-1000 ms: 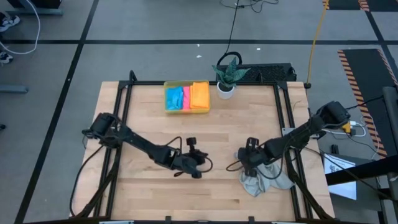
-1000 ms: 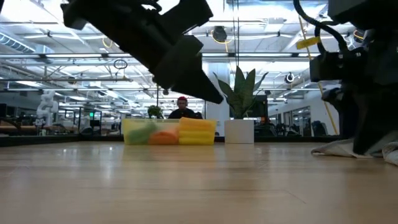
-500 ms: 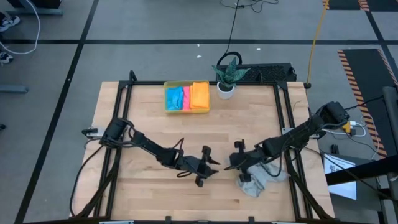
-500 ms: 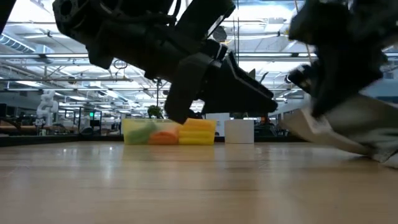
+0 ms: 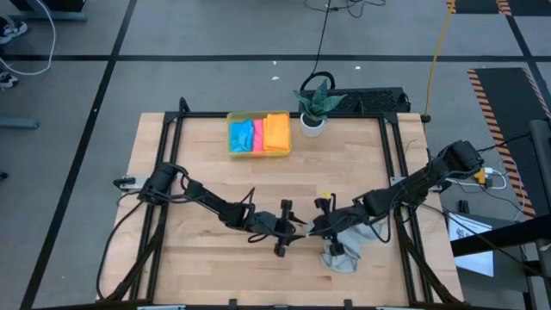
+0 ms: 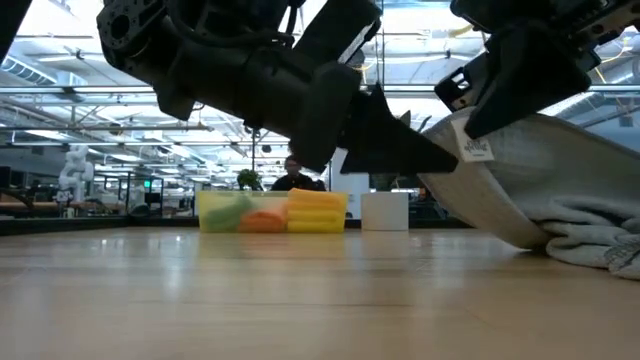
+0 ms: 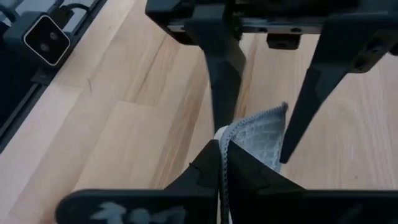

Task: Fold microfiber towels
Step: Fold the gray microfiber cloth

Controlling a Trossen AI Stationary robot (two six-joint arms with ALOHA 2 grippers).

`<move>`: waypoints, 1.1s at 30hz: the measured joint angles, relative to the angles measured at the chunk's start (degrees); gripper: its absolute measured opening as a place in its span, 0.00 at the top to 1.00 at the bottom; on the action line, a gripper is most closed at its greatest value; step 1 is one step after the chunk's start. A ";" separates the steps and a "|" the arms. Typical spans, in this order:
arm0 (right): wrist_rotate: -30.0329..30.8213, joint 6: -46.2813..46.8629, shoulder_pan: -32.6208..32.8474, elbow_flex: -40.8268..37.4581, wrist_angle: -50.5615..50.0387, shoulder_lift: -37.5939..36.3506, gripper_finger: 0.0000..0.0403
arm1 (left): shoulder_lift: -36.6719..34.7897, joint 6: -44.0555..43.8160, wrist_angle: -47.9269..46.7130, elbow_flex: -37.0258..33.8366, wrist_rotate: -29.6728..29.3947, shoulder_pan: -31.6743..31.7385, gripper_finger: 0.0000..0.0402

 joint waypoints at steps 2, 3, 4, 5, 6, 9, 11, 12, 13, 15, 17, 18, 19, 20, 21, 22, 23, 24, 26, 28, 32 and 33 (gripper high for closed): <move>0.02 -0.71 0.00 0.00 0.44 0.00 0.99 | -0.01 -0.59 1.87 0.00 -0.44 0.05 0.62; 0.04 -1.28 0.00 0.00 0.64 0.00 0.99 | -0.08 -0.85 2.08 0.02 -0.52 0.05 0.68; 0.05 -1.82 0.00 0.00 0.80 0.00 0.98 | -0.11 -1.33 2.00 0.02 -0.79 0.05 0.74; 0.04 -2.39 0.00 0.00 0.84 0.00 0.97 | -0.11 -1.66 1.75 0.02 -1.54 0.03 0.81; 0.04 -3.01 0.00 0.00 0.80 -0.01 0.97 | -0.11 -1.82 1.40 0.02 -2.78 0.02 0.88; 0.17 -3.45 0.15 0.00 -0.10 -1.55 0.92 | -1.45 -2.33 -0.41 0.00 -8.51 -0.98 0.97; 0.18 -1.12 0.13 0.02 -1.02 -3.74 0.88 | -4.19 -2.74 -4.07 0.00 -12.48 -2.04 0.97; 0.10 0.22 0.15 0.02 -2.80 -5.26 0.85 | -5.73 -2.92 -6.06 0.00 -14.49 -2.61 0.98; 0.06 1.63 0.31 0.02 -4.81 -6.87 0.82 | -7.33 -3.22 -7.94 0.00 -16.55 -3.25 0.98; 0.05 4.28 0.73 0.02 -8.57 -10.11 0.76 | -11.18 -4.33 -14.14 0.01 -22.15 -4.73 0.99; 0.10 6.95 1.64 0.00 -12.79 -13.21 0.71 | -14.65 -6.44 -20.23 0.03 -27.54 -6.02 0.98; 0.09 8.49 2.30 -0.03 -14.35 -14.47 0.69 | -16.39 -8.03 -24.49 0.04 -30.49 -6.63 0.98; 0.09 10.02 2.95 -0.25 -15.32 -15.54 0.66 | -18.00 -9.96 -28.90 0.03 -33.65 -7.39 0.98; 0.17 11.37 3.67 -0.56 -15.94 -16.39 0.65 | -19.21 -12.20 -32.48 0.02 -36.67 -8.05 0.98; 0.46 12.76 4.48 -1.15 -16.06 -16.96 0.64 | -20.32 -14.68 -36.15 0.04 -39.42 -8.59 0.99; 1.32 14.12 5.21 -1.83 -16.17 -17.19 0.63 | -21.42 -17.18 -40.28 0.02 -42.20 -9.16 0.99; 2.10 15.42 5.84 -2.50 -16.21 -17.17 0.62 | -22.16 -19.56 -43.36 0.00 -44.56 -9.79 0.99; 3.06 16.81 6.52 -3.25 -16.08 -17.12 0.62 | -22.65 -21.69 -45.15 0.02 -46.24 -10.24 0.99; 5.54 20.04 7.35 -5.00 -15.76 -16.45 0.62 | -23.40 -24.24 -48.68 0.02 -48.31 -11.00 0.97; 7.61 23.52 7.71 -6.85 -15.59 -15.50 0.63 | -23.52 -25.10 -49.43 0.02 -48.91 -11.54 0.97; 7.57 25.92 8.01 -9.53 -8.67 -11.71 0.63 | -23.52 -25.21 -49.81 0.02 -49.13 -11.84 0.99; 7.56 25.09 8.11 -9.93 -5.32 -10.39 0.63 | -23.52 -25.23 -49.81 0.02 -49.13 -11.71 0.99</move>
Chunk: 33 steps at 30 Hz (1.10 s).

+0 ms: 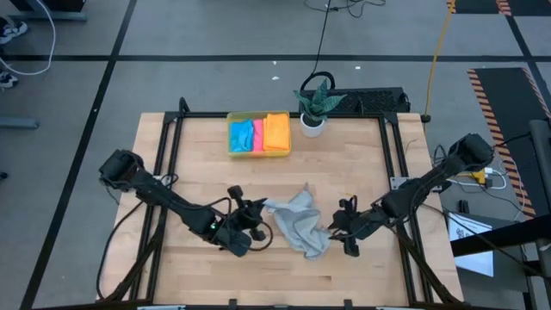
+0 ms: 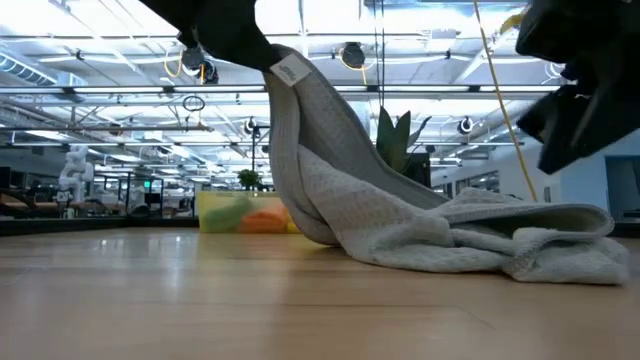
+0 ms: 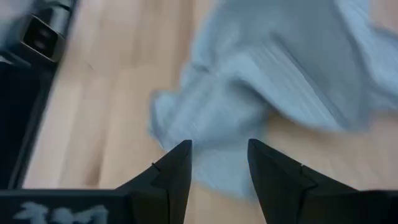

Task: Fold microfiber towels
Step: Fold the gray microfiber cloth

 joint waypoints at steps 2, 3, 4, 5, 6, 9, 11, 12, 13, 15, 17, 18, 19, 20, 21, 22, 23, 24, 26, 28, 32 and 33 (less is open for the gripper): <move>-0.08 -2.90 0.17 0.11 6.31 3.84 0.64 | 0.00 0.00 0.06 0.00 -0.02 0.19 0.97; -0.58 -4.35 0.17 0.53 8.34 6.00 0.64 | 0.00 0.01 0.11 0.00 -0.04 0.35 0.96; -1.47 -5.86 0.17 1.20 9.59 8.17 0.64 | 0.00 -0.03 0.08 0.00 -0.04 0.46 0.96; -1.55 -7.40 0.17 2.33 10.26 10.43 0.64 | 0.00 -0.07 0.04 0.00 0.02 0.57 0.95; -1.48 -9.29 0.17 3.85 10.66 12.57 0.64 | 0.00 -0.07 0.06 0.00 0.19 0.70 0.96; -1.31 -15.89 0.18 8.49 10.86 18.28 0.64 | 0.00 -0.17 0.06 0.00 1.72 1.16 0.98; -0.50 -19.07 0.17 11.44 9.26 21.27 0.64 | 0.00 -0.26 0.01 0.00 2.78 1.29 0.99; 1.30 -19.76 0.19 13.04 6.98 22.37 0.64 | 0.00 -0.37 -0.04 0.00 2.84 1.31 0.98; 3.54 -19.88 0.19 14.57 4.11 23.18 0.65 | 0.00 -0.38 -0.13 0.00 2.84 1.33 0.98; 8.59 -19.97 0.22 17.00 -3.20 24.04 0.68 | 0.00 -0.42 -0.60 0.00 2.86 1.21 0.96; 12.01 -18.78 0.46 17.80 -9.25 23.91 0.72 | 0.00 -0.77 -1.34 0.00 2.85 0.84 0.96; 12.72 -17.65 0.50 17.90 -11.65 23.60 0.75 | 0.00 -0.86 -1.65 0.00 2.84 0.58 0.97; 13.58 -16.19 0.57 17.93 -14.04 23.23 0.77 | 0.00 -0.85 -1.84 0.00 2.83 0.30 0.98; 13.70 -14.54 0.58 17.93 -16.79 22.75 0.80 | 0.00 -0.76 -1.90 0.00 2.84 -0.07 0.99; 13.77 -12.64 0.59 17.87 -19.66 22.37 0.82 | 0.00 -0.59 -1.90 0.00 2.82 -0.49 0.99; 13.81 -10.63 0.58 17.70 -22.49 21.89 0.85 | 0.00 -0.57 -1.94 0.00 2.59 -0.90 0.99; 14.12 -8.60 0.57 17.46 -25.05 21.46 0.87 | 0.00 -0.58 -1.95 0.00 1.90 -1.30 0.98; 14.92 -6.38 0.58 17.31 -27.62 20.90 0.90 | 0.00 -0.54 -1.99 0.00 1.17 -1.70 0.97; 16.97 -1.38 0.90 17.12 -32.92 19.26 0.94 | 0.00 -0.32 -1.97 0.00 -0.06 -2.47 0.96; 18.47 3.46 0.96 17.14 -37.88 17.33 0.98 | 0.00 -0.09 -1.99 0.00 -0.42 -2.93 0.97; 18.40 8.58 0.98 17.10 -41.97 12.96 0.99 | 0.00 0.00 -2.08 0.00 -0.56 -3.11 0.99; 18.40 8.27 0.96 17.10 -40.88 12.08 0.98 | 0.00 0.00 -2.11 0.00 -0.59 -3.02 0.98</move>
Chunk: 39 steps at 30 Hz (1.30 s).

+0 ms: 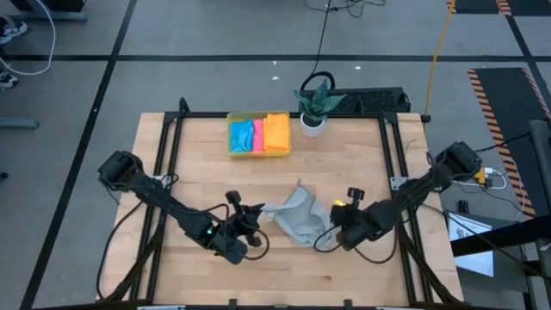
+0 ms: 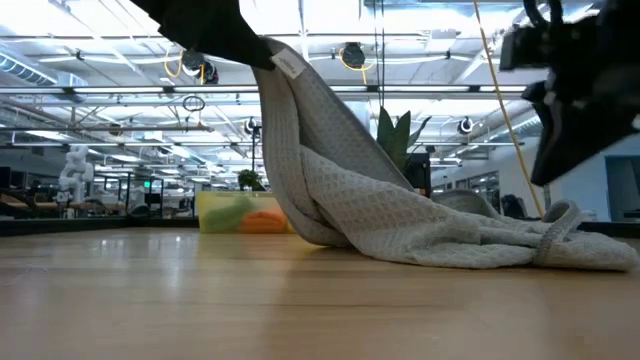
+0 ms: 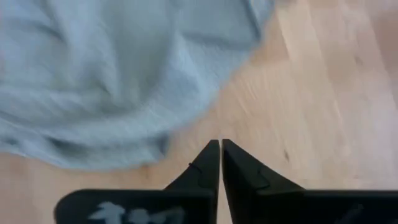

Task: Fold microfiber towels
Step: Fold the gray microfiber cloth

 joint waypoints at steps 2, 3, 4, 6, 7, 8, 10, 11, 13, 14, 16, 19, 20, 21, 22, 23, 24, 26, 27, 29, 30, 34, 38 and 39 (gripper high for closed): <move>-0.02 -2.87 -0.02 0.00 4.68 -1.16 0.95 | 0.00 0.00 -0.01 0.00 0.00 0.19 0.96; -0.13 -5.52 -0.02 0.00 8.30 -1.43 0.93 | 0.00 0.00 -0.01 0.00 0.00 0.31 0.95; -0.26 -8.75 -0.07 0.00 12.40 -1.52 0.90 | 0.00 0.00 -0.01 0.00 0.08 0.44 0.95; -0.81 -15.65 -0.37 0.03 20.60 -0.87 0.83 | 0.00 0.00 -0.03 0.00 0.45 0.46 0.97; -1.75 -19.04 -0.84 0.04 24.28 -0.17 0.79 | 0.00 0.00 -0.01 0.00 0.48 0.46 0.98; -1.97 -21.65 -1.31 0.04 27.36 0.70 0.76 | 0.00 0.00 -0.01 0.00 0.49 0.46 0.99; -1.95 -25.79 -2.72 0.04 31.05 2.66 0.69 | 0.00 -0.01 -0.01 0.00 0.55 0.46 0.99; -1.89 -27.33 -3.55 0.04 31.88 3.64 0.66 | 0.00 -0.02 -0.01 0.00 0.59 0.44 0.98; -1.60 -28.43 -5.34 0.04 32.00 5.65 0.62 | 0.00 -0.02 -0.01 0.00 0.70 0.44 0.96; -1.62 -28.42 -6.23 0.03 31.45 6.43 0.61 | 0.00 -0.04 -0.01 0.00 0.72 0.44 0.95; -1.62 -27.93 -7.86 0.02 30.29 7.67 0.61 | 0.00 -0.04 -0.01 0.00 0.74 0.44 0.94; -1.53 -26.65 -9.57 0.01 27.72 8.89 0.65 | 0.00 -0.04 0.03 0.00 0.77 0.46 0.95; -1.55 -26.63 -9.91 0.02 27.31 9.11 0.67 | 0.00 -0.04 0.04 0.00 0.93 0.46 0.96; -1.52 -26.66 -10.10 0.02 26.66 9.26 0.69 | 0.00 -0.04 0.03 0.00 1.10 0.46 0.97; -1.52 -26.70 -10.27 0.02 26.15 9.38 0.72 | 0.00 -0.04 0.02 0.00 1.37 0.52 0.98; -1.51 -26.70 -10.32 0.02 25.94 9.53 0.76 | 0.00 -0.04 0.05 0.00 1.87 0.60 0.99; -1.51 -26.82 -10.32 0.02 25.73 9.71 0.80 | 0.00 -0.06 0.06 0.00 2.36 0.72 0.99; -1.23 -27.47 -10.27 0.02 25.04 9.74 0.90 | 0.00 -0.09 0.05 0.00 2.59 0.93 0.98; -0.18 -27.63 -9.92 0.01 25.03 9.63 0.94 | 0.00 -0.08 0.04 0.00 2.58 1.05 0.97; 2.71 -27.41 -8.84 0.00 23.21 8.60 0.98 | 0.00 -0.07 0.13 0.00 2.31 1.10 0.96; 4.41 -26.56 -8.05 0.00 21.87 7.59 0.98 | -0.10 -0.04 0.29 0.00 1.62 0.91 0.96; 10.71 -23.23 -3.35 0.00 17.34 -0.60 0.99 | -3.97 1.39 0.67 0.35 -1.55 -1.92 0.99; 15.66 -23.30 5.17 0.02 19.74 -12.21 1.00 | -9.58 4.60 2.48 1.02 -2.68 -6.44 0.98; 16.06 -24.36 7.81 0.02 21.60 -14.99 1.00 | -11.04 5.75 4.00 1.24 -2.50 -7.87 0.98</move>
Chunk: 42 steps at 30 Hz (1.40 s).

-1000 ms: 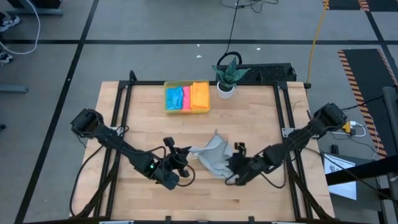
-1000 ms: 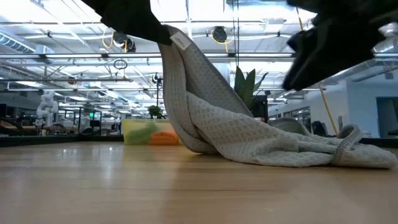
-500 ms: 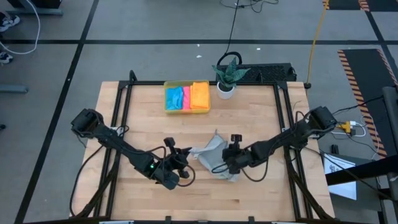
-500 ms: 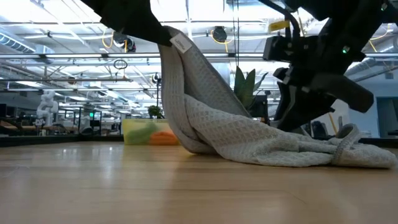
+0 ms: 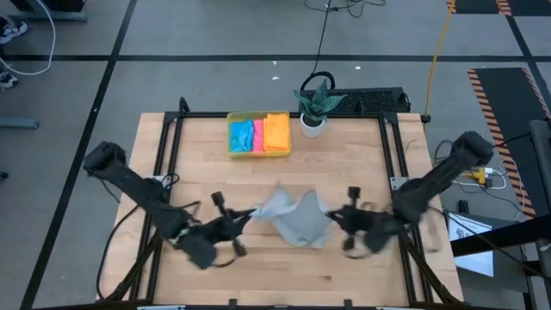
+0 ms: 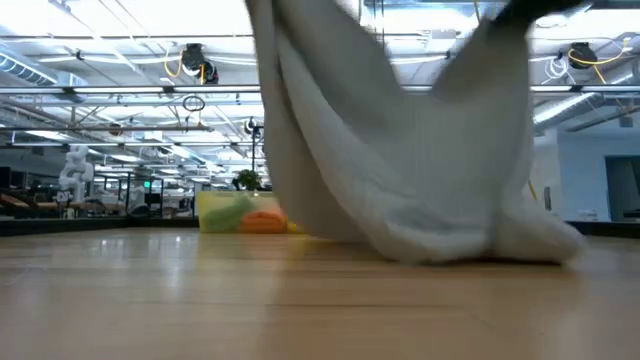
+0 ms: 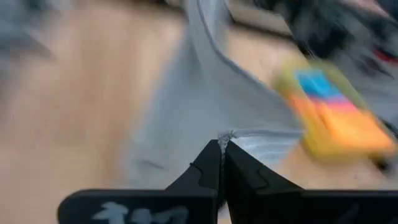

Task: Fold microfiber towels
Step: Fold the gray microfiber cloth

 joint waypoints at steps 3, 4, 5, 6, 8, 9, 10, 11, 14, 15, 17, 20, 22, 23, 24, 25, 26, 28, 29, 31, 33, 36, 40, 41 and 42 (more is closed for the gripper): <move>-1.33 -5.18 7.35 0.00 10.76 -6.93 0.99 | -4.45 3.32 3.17 -0.12 2.98 -4.78 0.99; -2.19 -8.66 10.12 0.00 15.04 -8.68 0.99 | -5.61 4.43 5.23 -0.06 4.61 -6.15 0.99; -3.03 -12.53 12.53 0.00 19.66 -9.94 0.99 | -6.52 5.55 7.10 -0.06 5.81 -7.59 0.98; -3.66 -16.70 14.76 0.00 24.27 -10.83 1.00 | -7.40 7.04 9.28 -0.06 6.23 -9.29 0.97; -5.53 -24.57 18.35 0.00 32.80 -11.86 1.00 | -8.83 10.87 14.15 -0.08 6.34 -12.31 0.97; -6.14 -27.69 19.66 0.00 36.66 -12.08 1.00 | -9.22 13.61 17.06 -0.06 6.17 -13.31 0.98; -6.11 -30.38 20.59 0.00 39.85 -12.14 1.00 | -9.48 16.41 19.45 -0.06 5.95 -14.31 0.98; -5.91 -32.75 21.35 0.00 42.18 -12.14 1.00 | -9.70 19.06 21.23 -0.06 5.28 -15.20 0.99; -3.91 -35.43 21.85 0.00 44.37 -12.04 1.00 | -10.03 24.09 24.27 -0.07 -0.27 -16.43 0.98; -1.48 -35.51 21.83 0.00 44.24 -12.03 1.00 | -10.10 24.94 24.39 -0.06 -2.84 -16.33 0.98; 5.27 -35.73 21.75 0.00 42.29 -12.05 1.00 | -10.09 25.50 22.81 -0.06 -8.81 -15.94 0.98; 15.93 -33.60 20.83 -0.38 37.22 -12.05 1.00 | -10.05 21.86 15.35 -0.11 -15.04 -13.97 0.99; 21.04 -31.23 19.58 -1.93 35.35 -12.20 1.00 | -10.07 14.93 7.03 -0.11 -15.06 -11.68 0.98; 22.59 -30.01 18.87 -3.11 35.14 -12.32 1.00 | -10.05 10.60 2.41 -0.13 -14.24 -10.36 0.98; 23.42 -28.88 17.98 -4.72 35.15 -12.57 1.00 | -10.04 5.79 -2.44 -0.15 -12.92 -9.01 0.97; 24.18 -27.45 16.86 -6.36 35.05 -12.84 1.00 | -10.03 0.71 -7.17 -0.15 -11.04 -7.54 0.97; 24.17 -25.75 15.49 -8.14 35.17 -13.21 1.00 | -9.91 -4.29 -11.31 -0.19 -9.01 -5.83 0.97; 24.16 -21.78 12.62 -12.34 35.10 -14.35 1.00 | -9.23 -12.07 -17.25 -0.92 -5.81 -2.47 0.98; 24.16 -19.84 11.13 -14.43 35.07 -15.01 1.00 | -8.80 -14.78 -19.26 -1.63 -5.13 -0.98 0.99; 24.09 -17.06 7.98 -18.93 35.12 -16.50 1.00 | -8.08 -17.68 -21.42 -3.29 -4.60 1.73 0.99; 23.99 -15.08 4.74 -23.12 35.03 -18.30 1.00 | -7.78 -18.10 -21.03 -5.26 -4.67 4.35 0.98; 24.02 -14.31 -0.25 -28.55 35.49 -21.48 1.00 | -7.59 -19.25 -20.79 -9.09 -4.60 8.27 0.97; 23.21 -15.37 -6.92 -33.79 35.67 -24.72 1.00 | -7.62 -23.61 -20.65 -14.14 -4.74 13.85 0.99; 21.78 -16.63 -8.44 -34.80 35.71 -25.25 1.00 | -7.62 -24.50 -20.76 -15.28 -4.73 14.99 0.99; 19.93 -18.02 -9.87 -35.70 35.67 -25.52 1.00 | -7.62 -25.19 -20.70 -16.27 -4.75 15.96 0.98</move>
